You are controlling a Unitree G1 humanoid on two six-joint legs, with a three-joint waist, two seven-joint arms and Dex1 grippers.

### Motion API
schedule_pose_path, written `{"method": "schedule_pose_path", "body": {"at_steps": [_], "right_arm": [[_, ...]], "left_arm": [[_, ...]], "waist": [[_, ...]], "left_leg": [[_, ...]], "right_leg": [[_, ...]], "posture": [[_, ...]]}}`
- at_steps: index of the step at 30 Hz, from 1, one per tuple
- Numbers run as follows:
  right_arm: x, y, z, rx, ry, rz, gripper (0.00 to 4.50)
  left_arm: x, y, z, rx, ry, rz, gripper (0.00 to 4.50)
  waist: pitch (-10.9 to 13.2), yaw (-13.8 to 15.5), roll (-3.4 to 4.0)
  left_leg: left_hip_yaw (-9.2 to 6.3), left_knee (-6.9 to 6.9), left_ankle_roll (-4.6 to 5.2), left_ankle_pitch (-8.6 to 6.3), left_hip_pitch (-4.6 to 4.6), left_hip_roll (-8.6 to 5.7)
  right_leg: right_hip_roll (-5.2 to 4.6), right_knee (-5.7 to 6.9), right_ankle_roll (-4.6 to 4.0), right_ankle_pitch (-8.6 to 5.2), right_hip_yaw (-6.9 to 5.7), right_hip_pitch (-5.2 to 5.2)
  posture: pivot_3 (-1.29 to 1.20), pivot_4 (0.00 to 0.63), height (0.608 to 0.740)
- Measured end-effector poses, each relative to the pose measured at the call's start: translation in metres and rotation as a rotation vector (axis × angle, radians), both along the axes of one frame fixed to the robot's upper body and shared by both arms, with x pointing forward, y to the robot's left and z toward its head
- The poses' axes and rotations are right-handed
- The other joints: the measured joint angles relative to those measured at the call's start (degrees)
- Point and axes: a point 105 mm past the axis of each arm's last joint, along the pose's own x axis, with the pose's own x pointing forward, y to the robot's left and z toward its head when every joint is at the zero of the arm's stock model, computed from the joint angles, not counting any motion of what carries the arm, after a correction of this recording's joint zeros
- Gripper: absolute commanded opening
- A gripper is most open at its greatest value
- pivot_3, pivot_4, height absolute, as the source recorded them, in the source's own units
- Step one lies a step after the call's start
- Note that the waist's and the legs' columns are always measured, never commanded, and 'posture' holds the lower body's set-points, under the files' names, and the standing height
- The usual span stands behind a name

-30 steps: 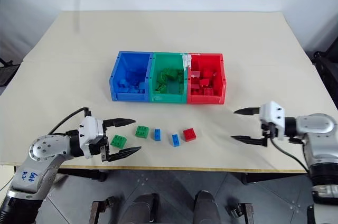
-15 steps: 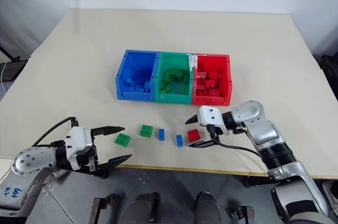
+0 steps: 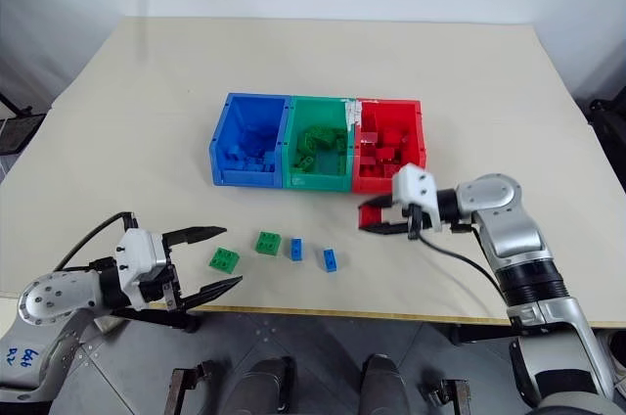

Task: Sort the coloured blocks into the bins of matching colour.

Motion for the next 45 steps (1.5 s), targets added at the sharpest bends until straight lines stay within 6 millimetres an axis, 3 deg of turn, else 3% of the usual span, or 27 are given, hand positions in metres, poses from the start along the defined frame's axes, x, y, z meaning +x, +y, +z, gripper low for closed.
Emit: {"method": "schedule_pose_path", "body": {"at_steps": [3, 6, 9, 13, 15, 20, 29, 35, 42, 45], "right_arm": [[0.032, -0.015, 0.030, 0.131, -0.055, -0.200, 1.49], [0.062, -0.037, 0.044, 0.184, -0.075, -0.405, 1.49], [0.075, -0.044, 0.047, 0.228, -0.053, -0.477, 2.52], [0.076, -0.040, 0.041, 0.242, -0.023, -0.466, 3.92], [0.071, -0.039, 0.045, 0.263, -0.040, -0.428, 4.47], [0.032, -0.051, 0.037, 0.285, -0.053, -0.308, 4.47], [-0.047, -0.094, -0.028, -0.106, 0.088, -0.180, 4.47], [-0.058, -0.046, -0.036, -0.116, 0.117, 0.024, 4.47], [-0.059, 0.040, -0.063, -0.137, 0.161, 0.253, 4.47], [-0.048, 0.053, -0.067, -0.164, 0.124, 0.239, 4.47]], "left_arm": [[0.005, 0.010, 0.006, -0.038, -0.009, 0.054, 4.50], [0.005, 0.016, 0.011, -0.040, -0.024, 0.071, 4.50], [0.005, 0.018, 0.013, -0.046, -0.031, 0.078, 4.50], [0.005, 0.018, 0.013, -0.049, -0.028, 0.075, 4.50], [0.006, 0.017, 0.014, -0.049, -0.028, 0.070, 4.50], [0.009, 0.010, 0.015, -0.050, -0.028, 0.022, 4.50], [0.015, 0.003, 0.004, -0.027, -0.019, -0.066, 4.50], [0.011, 0.001, 0.001, -0.023, -0.013, -0.092, 4.50], [-0.009, 0.029, -0.020, -0.007, 0.048, 0.036, 4.50], [-0.013, 0.037, -0.021, -0.002, 0.052, 0.085, 4.50]], "waist": [[0.0, -0.1, 0.00], [0.0, -0.1, 0.00], [0.0, -0.1, 0.00], [0.0, -0.1, 0.04], [0.0, 0.0, 0.05], [0.0, 0.6, 0.06], [0.0, -0.3, 0.08], [0.1, -1.3, 0.09], [0.1, -1.1, 0.08], [0.0, -0.1, 0.02]], "left_leg": [[0.01, 0.00, 0.00, 0.00, 0.00, -0.01], [0.03, -0.06, 0.00, 0.00, -0.02, -0.01], [0.04, -0.09, 0.01, -0.01, -0.03, -0.01], [0.05, -0.08, 0.02, -0.02, -0.06, -0.01], [0.05, -0.08, 0.02, -0.02, -0.05, 0.00], [0.03, -0.04, 0.06, -0.05, -0.09, -0.03], [0.25, -0.01, 0.08, -0.08, 0.00, 0.05], [0.26, 0.00, 0.06, -0.07, 0.09, 0.12], [0.21, 0.01, -0.01, -0.13, 0.06, 0.20], [0.18, 0.10, 0.00, -0.14, 0.04, 0.15]], "right_leg": [[0.00, 0.03, 0.00, 0.00, 0.00, -0.01], [0.00, 0.02, -0.01, 0.00, 0.01, -0.04], [0.00, 0.00, -0.01, -0.01, 0.01, -0.04], [0.00, -0.02, -0.01, 0.00, 0.01, -0.05], [0.00, -0.01, -0.01, 0.00, 0.00, -0.05], [-0.01, -0.05, 0.01, 0.01, -0.01, -0.01], [0.00, -0.02, 0.02, 0.01, 0.04, 0.00], [0.04, -0.04, 0.01, 0.00, 0.09, 0.00], [0.12, -0.01, -0.02, -0.01, 0.13, -0.04], [0.11, -0.08, -0.02, 0.00, 0.15, -0.03]], "posture": [[0.00, 0.150, 0.740], [0.00, 0.150, 0.740], [0.00, 0.150, 0.740], [0.00, 0.150, 0.740], [0.00, 0.150, 0.740], [0.00, 0.150, 0.740], [0.00, 0.150, 0.740], [0.00, 0.150, 0.740], [0.00, 0.150, 0.740], [0.00, 0.150, 0.740]]}}
